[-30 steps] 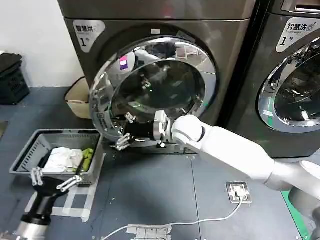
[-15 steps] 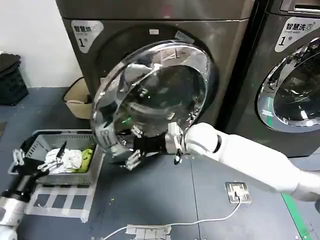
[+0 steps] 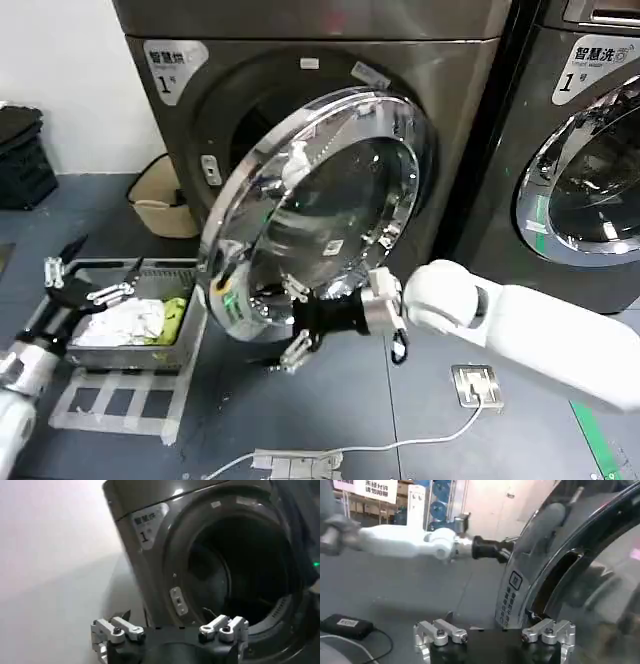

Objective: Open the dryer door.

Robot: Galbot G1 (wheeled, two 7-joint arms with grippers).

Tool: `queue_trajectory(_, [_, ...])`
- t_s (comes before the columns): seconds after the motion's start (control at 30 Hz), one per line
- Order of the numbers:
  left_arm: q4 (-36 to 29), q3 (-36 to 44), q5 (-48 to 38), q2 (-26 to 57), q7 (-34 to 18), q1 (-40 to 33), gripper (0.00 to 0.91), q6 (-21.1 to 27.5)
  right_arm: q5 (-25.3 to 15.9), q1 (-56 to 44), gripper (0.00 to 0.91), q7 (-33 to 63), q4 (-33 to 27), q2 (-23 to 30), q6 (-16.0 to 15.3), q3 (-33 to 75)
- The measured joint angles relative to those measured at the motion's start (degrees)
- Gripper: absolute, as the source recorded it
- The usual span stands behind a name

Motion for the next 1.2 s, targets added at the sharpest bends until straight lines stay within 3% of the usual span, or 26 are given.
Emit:
queue_trajectory(0.27, [4.7,10.3,0.1,7.8,4.9,-8.4,0.907,-2.3,-1.3,-4.2,0.907,-3.4,3.5,-6.5,1.6,3.8])
queue_trajectory(0.47, [6.1,18.7,0.0,11.9,8.5,-15.3,0.907,-4.9,-2.8,-15.2,0.907,-3.4,5.9,-12.2,2.8,13.7])
queue_trajectory(0.87, [5.1,32.8,0.7,11.9,11.6,-24.3,0.907,-7.8,-2.5,-51.3,0.907,-1.8,10.1,-20.4,3.4,51.2])
queue_trajectory(1.2, [5.1,41.2,1.6,10.0,11.8,-30.5,0.907,-8.3,-3.4,-85.4,0.907,-0.5,12.3,-17.0,6.0,86.8])
